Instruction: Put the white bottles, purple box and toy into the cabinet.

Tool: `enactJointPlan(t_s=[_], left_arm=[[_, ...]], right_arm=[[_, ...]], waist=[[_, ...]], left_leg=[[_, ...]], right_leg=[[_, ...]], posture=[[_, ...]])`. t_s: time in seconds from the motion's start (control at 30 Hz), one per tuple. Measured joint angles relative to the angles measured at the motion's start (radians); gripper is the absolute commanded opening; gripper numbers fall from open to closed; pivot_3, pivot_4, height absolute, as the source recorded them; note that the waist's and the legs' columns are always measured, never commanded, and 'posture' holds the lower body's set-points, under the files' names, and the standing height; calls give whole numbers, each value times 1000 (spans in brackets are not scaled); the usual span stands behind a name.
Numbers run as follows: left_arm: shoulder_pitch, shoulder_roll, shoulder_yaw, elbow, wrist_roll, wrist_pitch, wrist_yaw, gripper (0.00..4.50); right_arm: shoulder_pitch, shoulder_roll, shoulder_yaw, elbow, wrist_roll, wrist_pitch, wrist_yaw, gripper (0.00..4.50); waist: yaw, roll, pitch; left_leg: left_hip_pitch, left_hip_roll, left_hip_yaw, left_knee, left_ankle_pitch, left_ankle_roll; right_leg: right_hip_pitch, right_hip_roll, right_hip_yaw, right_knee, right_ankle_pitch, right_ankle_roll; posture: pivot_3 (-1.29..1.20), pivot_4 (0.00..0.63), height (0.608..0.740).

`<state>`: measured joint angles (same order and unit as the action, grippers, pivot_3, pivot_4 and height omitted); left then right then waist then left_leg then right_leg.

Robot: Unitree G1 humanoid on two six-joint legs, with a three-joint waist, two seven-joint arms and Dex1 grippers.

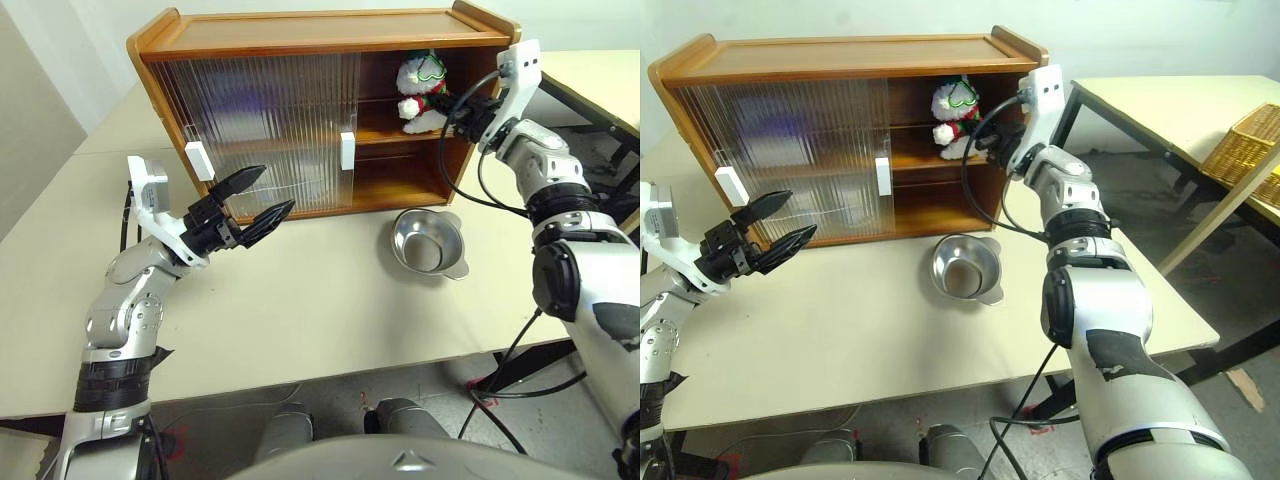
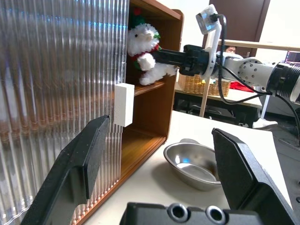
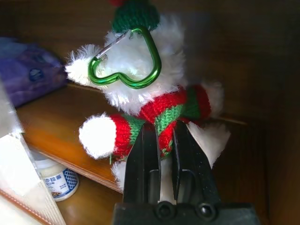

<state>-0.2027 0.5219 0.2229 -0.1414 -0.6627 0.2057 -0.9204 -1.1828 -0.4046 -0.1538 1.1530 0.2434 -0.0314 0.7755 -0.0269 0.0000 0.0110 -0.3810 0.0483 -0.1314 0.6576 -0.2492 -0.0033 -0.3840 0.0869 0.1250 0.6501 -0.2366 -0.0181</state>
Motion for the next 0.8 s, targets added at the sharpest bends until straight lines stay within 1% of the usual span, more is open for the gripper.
enactJointPlan(t_s=[0.3, 0.43, 0.5, 0.6, 0.67, 0.8], left_arm=[[22, 2, 7, -17, -1, 0, 9, 4500], [23, 3, 8, -17, -2, 0, 10, 4500], [23, 4, 8, -17, -1, 0, 10, 4500], [22, 5, 8, -17, -1, 0, 10, 4500], [21, 6, 8, -17, -1, 0, 10, 4500], [16, 9, 8, -17, -2, 0, 10, 4500]], right_arm=[[-29, 72, -13, 35, -21, -35, -86, 42], [-31, 116, -19, 35, -23, -49, -129, 42], [-31, 132, -20, 34, -24, -56, -152, 42], [-31, 151, -20, 34, -30, -68, -184, 42], [-31, 154, -20, 34, -42, -78, -202, 42], [-31, 153, -20, 35, -61, -89, -232, 42]], waist=[[0, 0, 0], [2, 0, 0], [6, 0, 0], [9, 0, 0], [11, 0, 0], [12, 0, 0]], left_leg=[[-1, 1, -2, -2, 0, 0], [-2, 1, -3, -4, 0, 0], [-3, 1, -3, -5, 0, 0], [-5, 1, -2, -6, 0, -1], [-6, 1, -2, -7, -1, -2], [-6, 4, -1, -9, -2, -2]], right_leg=[[-4, 0, 2, 0, 3, -1], [-6, 0, 2, 0, 7, -9], [-7, 0, 2, 0, 6, -11], [-9, 0, 1, 0, 5, -11], [-10, -1, 1, 0, 7, -8], [-11, -1, -1, 0, 6, -8]], posture=[[16, 0, 740], [16, 0, 740], [15, 0, 740], [15, 0, 740], [14, 0, 740], [13, 0, 740]])
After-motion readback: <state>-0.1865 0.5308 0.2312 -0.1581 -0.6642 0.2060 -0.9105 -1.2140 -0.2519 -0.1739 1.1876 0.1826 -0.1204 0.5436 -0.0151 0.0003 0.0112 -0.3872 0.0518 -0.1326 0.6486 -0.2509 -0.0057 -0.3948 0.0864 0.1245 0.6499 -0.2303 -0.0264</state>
